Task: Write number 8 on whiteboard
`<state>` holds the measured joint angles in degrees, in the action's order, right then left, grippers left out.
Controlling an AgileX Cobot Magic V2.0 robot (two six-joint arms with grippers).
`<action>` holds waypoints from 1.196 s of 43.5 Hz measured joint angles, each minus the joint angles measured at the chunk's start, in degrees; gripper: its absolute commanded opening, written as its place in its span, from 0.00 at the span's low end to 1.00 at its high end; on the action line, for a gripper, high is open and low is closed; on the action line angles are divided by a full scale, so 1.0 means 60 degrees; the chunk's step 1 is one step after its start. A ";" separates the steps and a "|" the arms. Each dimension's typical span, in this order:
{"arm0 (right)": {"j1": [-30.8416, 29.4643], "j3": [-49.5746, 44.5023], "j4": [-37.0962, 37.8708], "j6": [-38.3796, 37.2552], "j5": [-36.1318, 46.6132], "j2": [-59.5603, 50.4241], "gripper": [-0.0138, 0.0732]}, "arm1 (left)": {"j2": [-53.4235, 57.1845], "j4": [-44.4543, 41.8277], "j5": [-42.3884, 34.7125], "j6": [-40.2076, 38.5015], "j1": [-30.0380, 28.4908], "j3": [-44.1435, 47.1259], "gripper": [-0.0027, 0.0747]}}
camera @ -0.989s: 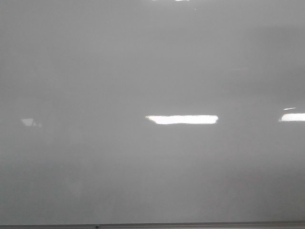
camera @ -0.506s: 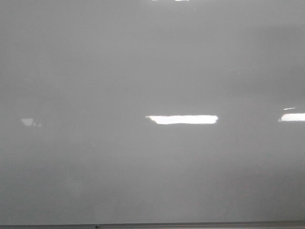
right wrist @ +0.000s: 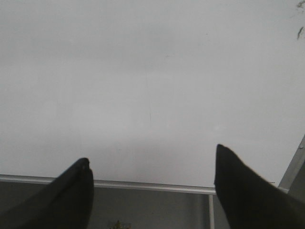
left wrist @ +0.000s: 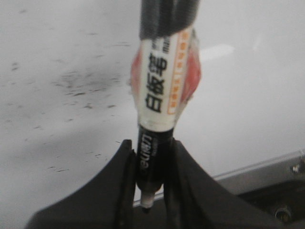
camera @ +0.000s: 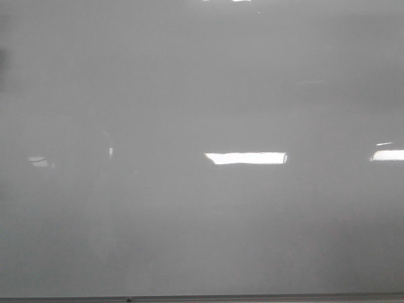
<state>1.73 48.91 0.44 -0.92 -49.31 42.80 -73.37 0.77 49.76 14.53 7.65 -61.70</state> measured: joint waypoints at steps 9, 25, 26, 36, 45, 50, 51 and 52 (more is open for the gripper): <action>0.0000 0.0007 -0.0514 0.0652 -0.0191 0.0683 0.79 | -0.0275 0.0961 0.1145 0.1972 0.1418 -0.0438 0.01; 0.0619 0.0252 -0.4120 0.5921 -0.1024 0.2010 0.79 | -0.1116 0.2293 0.1490 0.4838 0.4022 -0.1012 0.01; 0.0732 0.0339 -0.4309 0.6208 -0.1162 0.2116 0.79 | -0.1162 0.2293 0.1490 0.4885 0.4161 -0.1030 0.01; 0.2453 0.1081 -0.4802 0.8336 -0.1672 0.2959 0.79 | -0.1367 0.2310 0.1490 0.5576 0.5395 -0.1066 0.01; 0.4008 0.1585 -0.4878 0.8985 -0.1509 0.3864 0.79 | -0.1367 0.2310 0.1490 0.5903 0.5947 -0.1066 0.01; 0.4678 0.1825 -0.5038 0.9086 -0.1095 0.4365 0.79 | -0.1367 0.2310 0.1342 0.5948 0.6112 -0.1066 0.01; 0.4771 0.1842 -0.5064 0.9110 -0.1024 0.4438 0.79 | -0.1367 0.2310 0.1325 0.5948 0.6107 -0.1066 0.01; 0.4889 0.1863 -0.5107 0.9151 -0.0958 0.4506 0.79 | -0.1367 0.2310 0.1301 0.5948 0.6116 -0.1066 0.01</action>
<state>31.06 60.09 -30.20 53.99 -55.06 69.83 -81.57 14.64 57.56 50.21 44.34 -68.10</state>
